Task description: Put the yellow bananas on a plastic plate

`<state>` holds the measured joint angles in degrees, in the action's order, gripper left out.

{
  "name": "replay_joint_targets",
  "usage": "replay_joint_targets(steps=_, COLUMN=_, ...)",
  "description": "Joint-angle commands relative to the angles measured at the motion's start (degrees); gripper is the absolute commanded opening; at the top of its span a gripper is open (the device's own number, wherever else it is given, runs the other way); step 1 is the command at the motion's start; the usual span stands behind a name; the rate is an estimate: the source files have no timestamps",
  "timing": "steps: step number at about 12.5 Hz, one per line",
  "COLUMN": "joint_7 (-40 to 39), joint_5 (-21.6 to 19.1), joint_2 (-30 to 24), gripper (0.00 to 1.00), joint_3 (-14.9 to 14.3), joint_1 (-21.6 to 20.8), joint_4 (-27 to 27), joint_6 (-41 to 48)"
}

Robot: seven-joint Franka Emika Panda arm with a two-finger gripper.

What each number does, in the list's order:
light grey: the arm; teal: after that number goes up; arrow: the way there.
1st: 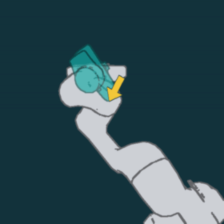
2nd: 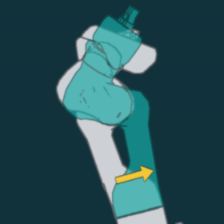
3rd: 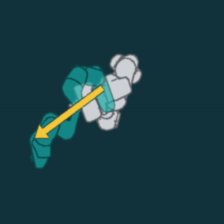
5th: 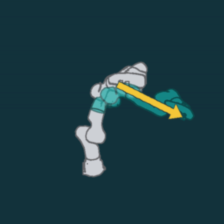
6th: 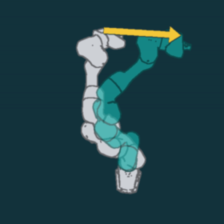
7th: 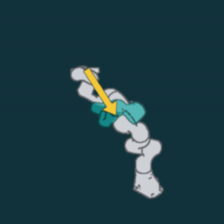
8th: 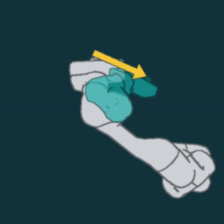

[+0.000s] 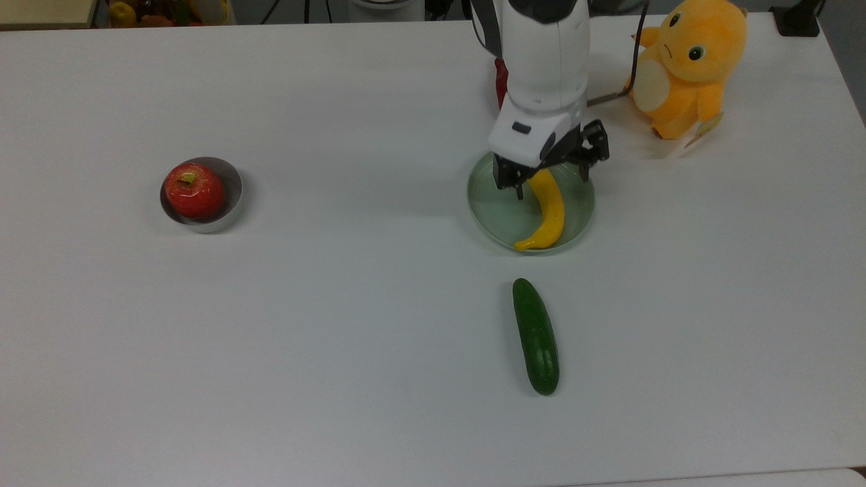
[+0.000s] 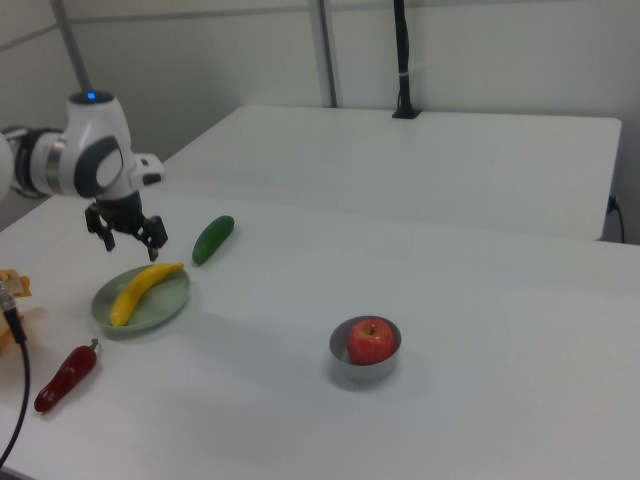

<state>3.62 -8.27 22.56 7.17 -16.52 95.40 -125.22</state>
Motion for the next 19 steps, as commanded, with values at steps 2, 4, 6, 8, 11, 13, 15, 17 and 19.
replay_joint_targets(steps=2, joint_7=1.0, joint_5=-0.2, joint_2=-15.9, gripper=1.0, joint_3=-3.9, joint_1=2.9, joint_4=0.5, joint_6=19.3)
replay_joint_targets(steps=4, joint_7=1.0, joint_5=-0.3, joint_2=-22.4, gripper=1.0, joint_3=-8.6, joint_1=2.9, joint_4=0.5, joint_6=26.7)
replay_joint_targets(steps=6, joint_7=1.1, joint_5=-0.3, joint_2=-25.4, gripper=1.0, joint_3=-12.2, joint_1=2.9, joint_4=0.4, joint_6=30.7)
replay_joint_targets(steps=8, joint_7=1.0, joint_5=-0.3, joint_2=-28.2, gripper=1.0, joint_3=-16.0, joint_1=2.9, joint_4=0.4, joint_6=33.9)
replay_joint_targets(steps=11, joint_7=0.6, joint_5=0.0, joint_2=-29.1, gripper=1.0, joint_3=-18.0, joint_1=4.6, joint_4=0.4, joint_6=34.3)
replay_joint_targets(steps=13, joint_7=0.1, joint_5=0.7, joint_2=-28.5, gripper=1.0, joint_3=-17.5, joint_1=6.2, joint_4=0.4, joint_6=33.5)
replay_joint_targets(steps=15, joint_7=-1.5, joint_5=1.8, joint_2=-27.9, gripper=1.0, joint_3=-14.7, joint_1=9.1, joint_4=0.4, joint_6=30.3)
replay_joint_targets(steps=17, joint_7=-4.7, joint_5=2.9, joint_2=-26.7, gripper=1.0, joint_3=-11.0, joint_1=12.4, joint_4=0.4, joint_6=27.1)
replay_joint_targets(steps=19, joint_7=-4.2, joint_5=5.6, joint_2=-25.7, gripper=1.0, joint_3=-9.3, joint_1=12.2, joint_4=0.4, joint_6=26.5)
